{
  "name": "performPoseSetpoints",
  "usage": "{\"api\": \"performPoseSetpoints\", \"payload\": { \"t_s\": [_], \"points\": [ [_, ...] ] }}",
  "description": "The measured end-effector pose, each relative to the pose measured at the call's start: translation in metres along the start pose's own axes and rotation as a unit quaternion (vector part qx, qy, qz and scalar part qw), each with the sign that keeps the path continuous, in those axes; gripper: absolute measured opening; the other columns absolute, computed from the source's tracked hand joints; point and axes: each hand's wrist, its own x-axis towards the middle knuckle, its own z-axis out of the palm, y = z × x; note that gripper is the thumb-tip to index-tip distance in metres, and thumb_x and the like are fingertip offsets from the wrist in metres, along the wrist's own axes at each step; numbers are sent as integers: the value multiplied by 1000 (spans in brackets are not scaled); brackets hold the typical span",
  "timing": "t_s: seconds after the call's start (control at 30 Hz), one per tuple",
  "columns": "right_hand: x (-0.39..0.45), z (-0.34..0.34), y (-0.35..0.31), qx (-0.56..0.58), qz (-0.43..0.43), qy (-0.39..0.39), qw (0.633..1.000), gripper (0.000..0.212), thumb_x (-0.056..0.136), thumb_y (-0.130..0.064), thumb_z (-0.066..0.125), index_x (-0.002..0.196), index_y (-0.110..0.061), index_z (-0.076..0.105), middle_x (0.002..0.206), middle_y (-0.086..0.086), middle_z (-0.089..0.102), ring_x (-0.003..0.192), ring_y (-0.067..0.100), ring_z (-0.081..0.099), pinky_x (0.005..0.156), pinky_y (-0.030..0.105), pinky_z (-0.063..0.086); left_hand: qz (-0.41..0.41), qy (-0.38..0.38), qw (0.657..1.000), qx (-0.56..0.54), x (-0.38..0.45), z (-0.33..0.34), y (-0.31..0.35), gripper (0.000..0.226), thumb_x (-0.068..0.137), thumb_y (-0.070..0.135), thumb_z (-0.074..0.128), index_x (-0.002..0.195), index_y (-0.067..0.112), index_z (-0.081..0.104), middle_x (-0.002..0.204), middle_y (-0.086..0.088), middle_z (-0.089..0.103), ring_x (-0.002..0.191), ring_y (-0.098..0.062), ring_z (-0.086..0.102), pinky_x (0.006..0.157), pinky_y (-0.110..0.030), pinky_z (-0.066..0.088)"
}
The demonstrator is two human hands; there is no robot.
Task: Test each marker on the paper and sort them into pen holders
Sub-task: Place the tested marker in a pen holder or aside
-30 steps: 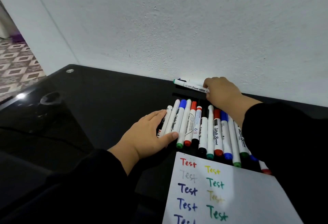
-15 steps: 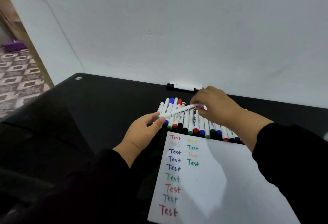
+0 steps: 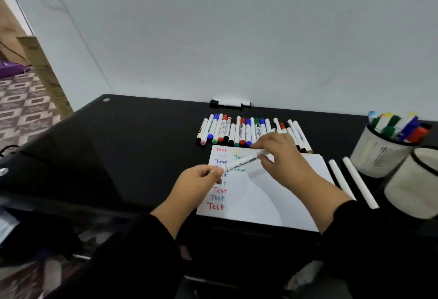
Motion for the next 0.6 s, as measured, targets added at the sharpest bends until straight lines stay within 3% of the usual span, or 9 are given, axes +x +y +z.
{"api": "performPoseSetpoints", "payload": {
  "t_s": [0.07, 0.17, 0.23, 0.33, 0.43, 0.6],
  "points": [
    [-15, 2, -10, 64, 111, 52, 990, 23, 87, -7, 63, 109, -14, 65, 106, -6, 47, 107, 13, 36, 86, 15, 24, 1, 10, 1000, -13, -8, 5, -1, 26, 91, 38, 56, 82, 19, 71, 92, 6, 69, 87, -8, 59, 62, -15, 39],
    [-30, 3, -27, 160, 245, 115, 949, 10, 87, -21, 66, 90, -17, 57, 91, -6, 50, 88, 11, 48, 74, 21, 40, 11, 24, 999, -25, -19, 13, -1, 29, 91, 38, 55, 81, 16, 71, 89, 8, 68, 73, -2, 54, 57, -13, 39],
    [-35, 3, -35, 243, 342, 106, 901, 21, 88, -33, 64, 84, -16, 54, 81, -5, 54, 73, 10, 49, 61, 21, 39, 24, 30, 998, -46, -24, 19, 0, 29, 91, 36, 56, 79, 14, 70, 86, 5, 67, 70, -4, 53, 53, -13, 41],
    [-38, 1, -43, 358, 449, 53, 817, 37, 87, -49, 60, 87, -12, 60, 77, 0, 58, 63, 12, 47, 57, 23, 36, 38, 29, 997, -54, -29, 26, 2, 26, 90, 34, 57, 77, 16, 70, 89, -9, 68, 66, -8, 51, 48, -9, 40],
    [-40, 1, -49, 413, 477, 4, 775, 39, 87, -51, 60, 82, -12, 60, 66, 2, 54, 53, 13, 38, 47, 22, 33, 56, 15, 998, -12, -31, 28, 1, 25, 90, 36, 56, 72, 22, 67, 87, -6, 67, 66, -11, 51, 61, -24, 44],
    [-42, 8, -47, 445, 468, 4, 764, 32, 89, -39, 62, 72, -13, 56, 54, 1, 48, 45, 12, 33, 39, 20, 27, 59, -12, 995, 77, -29, 28, 0, 25, 92, 40, 51, 77, 25, 65, 84, 1, 66, 72, -16, 57, 69, -35, 50]
  ]
}}
